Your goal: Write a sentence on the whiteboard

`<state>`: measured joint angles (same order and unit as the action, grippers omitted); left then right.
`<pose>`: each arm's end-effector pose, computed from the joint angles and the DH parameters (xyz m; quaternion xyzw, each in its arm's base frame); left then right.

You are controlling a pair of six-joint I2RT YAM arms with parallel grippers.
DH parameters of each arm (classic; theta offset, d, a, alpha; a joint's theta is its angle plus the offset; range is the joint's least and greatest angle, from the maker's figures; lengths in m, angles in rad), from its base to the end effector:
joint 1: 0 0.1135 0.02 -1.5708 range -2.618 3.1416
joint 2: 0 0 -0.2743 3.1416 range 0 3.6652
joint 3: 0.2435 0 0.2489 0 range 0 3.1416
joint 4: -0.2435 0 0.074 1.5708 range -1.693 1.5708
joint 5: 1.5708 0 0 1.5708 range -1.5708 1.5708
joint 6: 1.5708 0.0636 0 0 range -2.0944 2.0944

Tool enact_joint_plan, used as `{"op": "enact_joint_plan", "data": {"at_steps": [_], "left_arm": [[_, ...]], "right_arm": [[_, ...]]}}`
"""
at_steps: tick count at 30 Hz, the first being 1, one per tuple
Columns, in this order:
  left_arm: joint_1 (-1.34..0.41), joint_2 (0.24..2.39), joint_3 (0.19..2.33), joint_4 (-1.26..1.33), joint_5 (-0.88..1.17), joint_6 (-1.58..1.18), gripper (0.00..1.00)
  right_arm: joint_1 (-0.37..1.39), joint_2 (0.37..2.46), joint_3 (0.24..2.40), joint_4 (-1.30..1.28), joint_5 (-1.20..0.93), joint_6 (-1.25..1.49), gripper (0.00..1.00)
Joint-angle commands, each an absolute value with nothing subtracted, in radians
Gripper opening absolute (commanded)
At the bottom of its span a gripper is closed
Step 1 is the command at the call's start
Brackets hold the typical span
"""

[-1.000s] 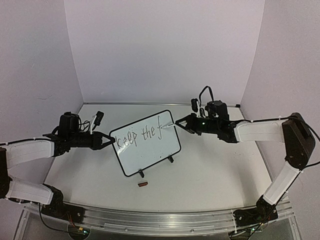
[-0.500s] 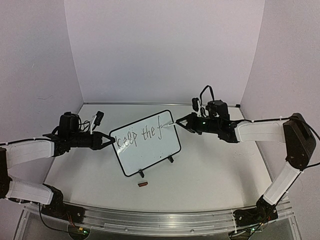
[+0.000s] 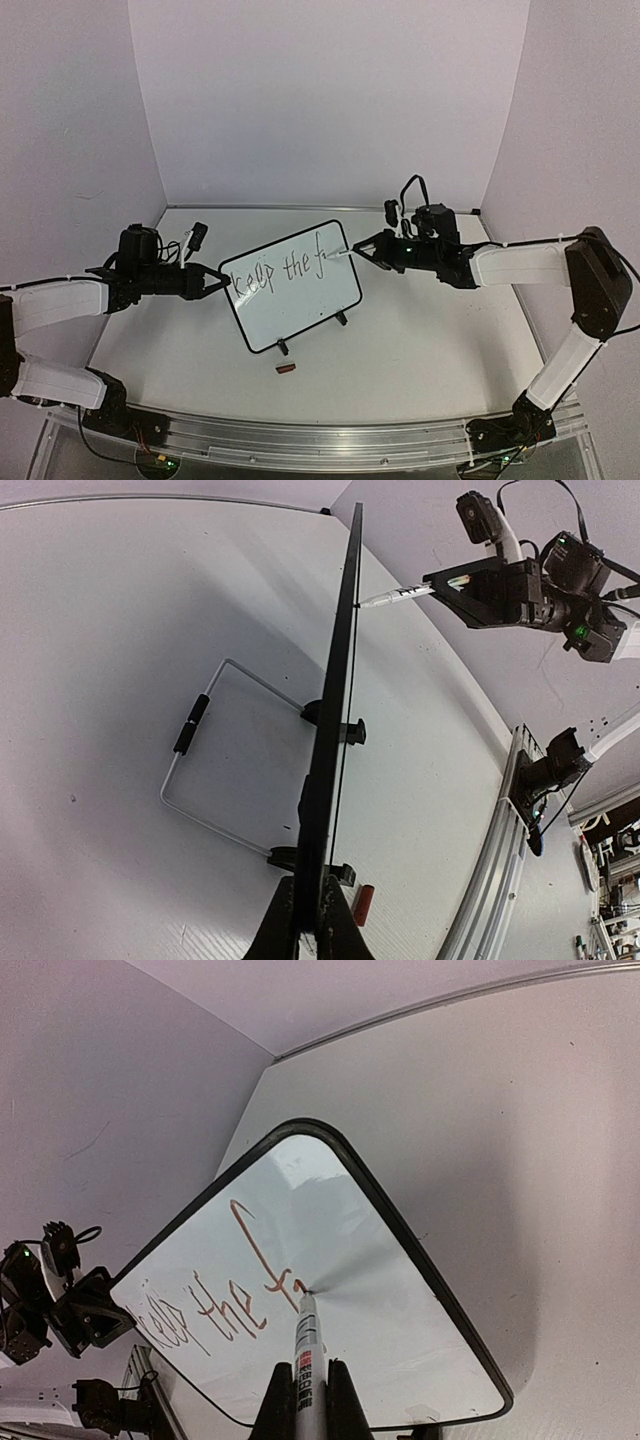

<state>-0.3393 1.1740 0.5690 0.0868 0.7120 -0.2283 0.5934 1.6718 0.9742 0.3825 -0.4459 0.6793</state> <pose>0.2247 -0.1234 0.2180 0.2198 0.7995 -0.4211 0.3676 0.3132 0.2443 0.2365 -0.0959 0.7941 0.4843 0.3544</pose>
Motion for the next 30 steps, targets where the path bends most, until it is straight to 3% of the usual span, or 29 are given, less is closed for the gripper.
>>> {"op": "enact_joint_plan", "data": {"at_steps": [1, 30], "left_arm": [[-0.331, 1.183, 0.609, 0.081, 0.643, -0.178, 0.0], [-0.332, 1.175, 0.605, 0.08, 0.642, -0.18, 0.0]], "right_arm": [[0.588, 1.646, 0.952, 0.401, -0.454, 0.684, 0.0], [0.588, 1.576, 1.028, 0.358, -0.444, 0.652, 0.0]]}}
